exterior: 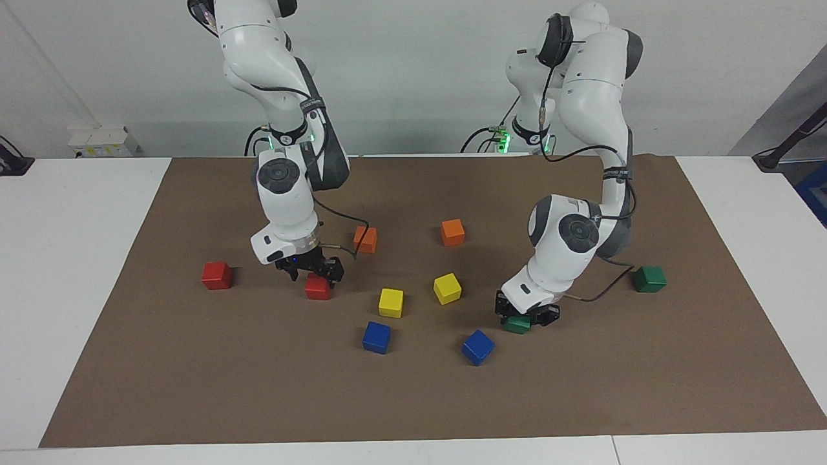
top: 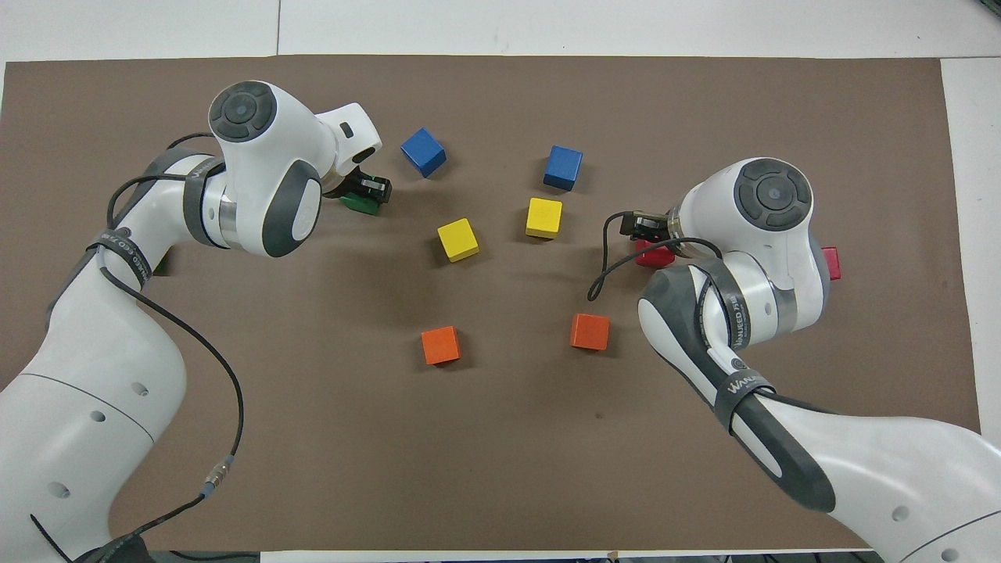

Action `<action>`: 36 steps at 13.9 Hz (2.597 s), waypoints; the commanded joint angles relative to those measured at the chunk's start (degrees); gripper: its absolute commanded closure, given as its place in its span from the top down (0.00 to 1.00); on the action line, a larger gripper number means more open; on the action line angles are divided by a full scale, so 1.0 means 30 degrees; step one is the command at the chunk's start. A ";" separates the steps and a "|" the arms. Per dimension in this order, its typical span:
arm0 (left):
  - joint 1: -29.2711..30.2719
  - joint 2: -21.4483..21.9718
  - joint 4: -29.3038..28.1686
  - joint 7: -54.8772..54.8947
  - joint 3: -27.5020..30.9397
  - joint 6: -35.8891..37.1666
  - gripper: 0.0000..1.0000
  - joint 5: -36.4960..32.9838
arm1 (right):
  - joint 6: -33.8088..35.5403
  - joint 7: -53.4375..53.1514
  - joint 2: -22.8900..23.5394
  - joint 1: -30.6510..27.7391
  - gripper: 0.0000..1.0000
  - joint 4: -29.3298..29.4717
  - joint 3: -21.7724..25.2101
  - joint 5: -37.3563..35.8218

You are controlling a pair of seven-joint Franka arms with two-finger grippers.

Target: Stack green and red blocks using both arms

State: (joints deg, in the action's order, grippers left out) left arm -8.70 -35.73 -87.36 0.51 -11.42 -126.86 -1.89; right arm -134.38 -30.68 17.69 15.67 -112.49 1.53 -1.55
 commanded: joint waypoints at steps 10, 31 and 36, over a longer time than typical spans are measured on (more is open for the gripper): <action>0.4971 0.5319 -0.1405 0.2392 0.1609 0.3408 0.00 -0.1095 | -0.0764 0.0059 0.0372 0.0022 0.95 -0.0356 -0.0041 0.0049; 0.9053 0.6580 -0.7323 0.7446 0.1462 -0.0722 0.00 0.0572 | 0.2900 0.1384 -0.1942 -0.0479 0.88 0.1344 -0.0070 0.0865; 0.9053 0.6580 -0.7557 0.7475 0.1462 -0.1132 0.00 0.0982 | 0.1143 0.1114 -0.1650 -0.0242 0.90 0.0731 -0.0070 0.0957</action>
State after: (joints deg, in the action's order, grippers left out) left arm 18.47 -18.13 -107.11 22.91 -7.12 -128.31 -0.30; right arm -128.68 -27.00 12.33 15.37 -108.97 1.36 0.61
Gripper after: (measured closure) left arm 0.454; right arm 0.093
